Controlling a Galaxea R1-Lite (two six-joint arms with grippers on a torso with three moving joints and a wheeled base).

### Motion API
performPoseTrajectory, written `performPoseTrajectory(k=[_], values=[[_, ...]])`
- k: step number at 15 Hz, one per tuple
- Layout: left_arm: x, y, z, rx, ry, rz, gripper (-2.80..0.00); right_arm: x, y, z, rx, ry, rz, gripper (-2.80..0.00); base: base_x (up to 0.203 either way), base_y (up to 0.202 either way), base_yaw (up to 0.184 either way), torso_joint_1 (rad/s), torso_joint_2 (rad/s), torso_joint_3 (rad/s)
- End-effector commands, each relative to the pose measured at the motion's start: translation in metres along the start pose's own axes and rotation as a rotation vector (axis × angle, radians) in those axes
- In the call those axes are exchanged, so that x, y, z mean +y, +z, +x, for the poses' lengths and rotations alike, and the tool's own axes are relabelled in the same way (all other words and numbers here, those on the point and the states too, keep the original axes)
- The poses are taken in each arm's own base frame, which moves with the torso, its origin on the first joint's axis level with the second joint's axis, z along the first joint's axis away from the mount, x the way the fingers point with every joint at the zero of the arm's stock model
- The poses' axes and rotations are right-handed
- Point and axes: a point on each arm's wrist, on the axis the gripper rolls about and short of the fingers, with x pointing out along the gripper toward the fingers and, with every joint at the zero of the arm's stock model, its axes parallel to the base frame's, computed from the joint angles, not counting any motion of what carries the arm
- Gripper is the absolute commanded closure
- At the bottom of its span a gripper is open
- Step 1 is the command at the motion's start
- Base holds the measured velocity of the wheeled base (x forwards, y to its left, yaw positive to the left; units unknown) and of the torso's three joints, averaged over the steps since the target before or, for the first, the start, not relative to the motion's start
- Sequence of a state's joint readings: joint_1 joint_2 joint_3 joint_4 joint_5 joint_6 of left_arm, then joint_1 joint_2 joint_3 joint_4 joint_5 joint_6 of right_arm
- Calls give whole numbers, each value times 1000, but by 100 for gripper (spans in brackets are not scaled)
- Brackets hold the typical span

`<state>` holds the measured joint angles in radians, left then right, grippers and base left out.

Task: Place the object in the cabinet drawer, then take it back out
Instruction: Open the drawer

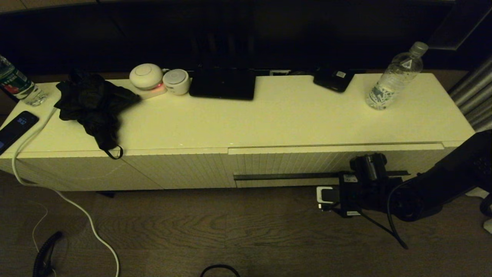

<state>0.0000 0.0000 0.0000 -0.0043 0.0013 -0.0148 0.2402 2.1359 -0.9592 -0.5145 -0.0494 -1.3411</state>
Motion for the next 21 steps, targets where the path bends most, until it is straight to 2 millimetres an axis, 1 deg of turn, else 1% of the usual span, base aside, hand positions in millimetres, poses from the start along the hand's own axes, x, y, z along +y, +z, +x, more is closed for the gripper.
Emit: performPoseTrajectory(k=[1, 13, 21], values=[[0, 0, 0, 0, 0, -1, 0, -3, -1, 7, -1, -19, -4, -280, 0, 0, 0, 0, 0, 0], [0, 0, 0, 0, 0, -1, 0, -14, -5, 30, -2, -96, 12, -280, 0, 0, 0, 0, 0, 0], [0, 0, 0, 0, 0, -1, 0, 4, -9, 29, 12, -32, 9, -280, 0, 0, 0, 0, 0, 0]])
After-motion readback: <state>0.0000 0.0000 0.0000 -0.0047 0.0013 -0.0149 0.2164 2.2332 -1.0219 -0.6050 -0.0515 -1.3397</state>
